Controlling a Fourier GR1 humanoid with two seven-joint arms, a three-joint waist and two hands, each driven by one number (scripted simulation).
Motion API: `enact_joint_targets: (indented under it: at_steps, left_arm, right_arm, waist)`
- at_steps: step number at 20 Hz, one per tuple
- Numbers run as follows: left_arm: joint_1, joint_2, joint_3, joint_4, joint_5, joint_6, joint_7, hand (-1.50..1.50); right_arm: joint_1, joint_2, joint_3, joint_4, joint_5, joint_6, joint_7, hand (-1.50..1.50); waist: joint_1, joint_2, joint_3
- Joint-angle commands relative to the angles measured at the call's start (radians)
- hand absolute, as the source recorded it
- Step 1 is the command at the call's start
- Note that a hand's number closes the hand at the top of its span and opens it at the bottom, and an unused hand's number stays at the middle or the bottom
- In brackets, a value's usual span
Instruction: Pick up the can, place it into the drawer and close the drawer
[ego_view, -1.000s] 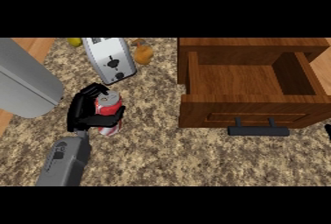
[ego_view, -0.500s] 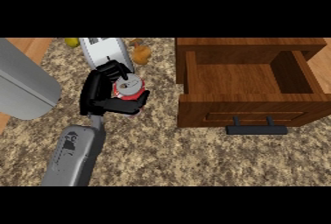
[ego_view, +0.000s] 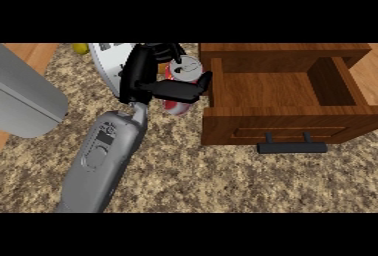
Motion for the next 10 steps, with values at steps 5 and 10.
enact_joint_targets:
  at_steps: [5,10]
  left_arm:
    - [-0.250,-0.001,-0.049,0.133,0.041,0.114,0.069,1.50]
    - [-0.407,-0.001,-0.067,0.326,0.083,0.182,0.036,1.50]
  right_arm:
    - [0.041,0.010,0.004,-0.023,-0.002,0.016,-0.011,-1.50]
    - [0.038,-0.008,-0.022,0.008,-0.025,0.033,-0.050,-1.50]
  waist:
    - [-0.005,0.001,0.000]
    - [-0.019,0.004,0.000]
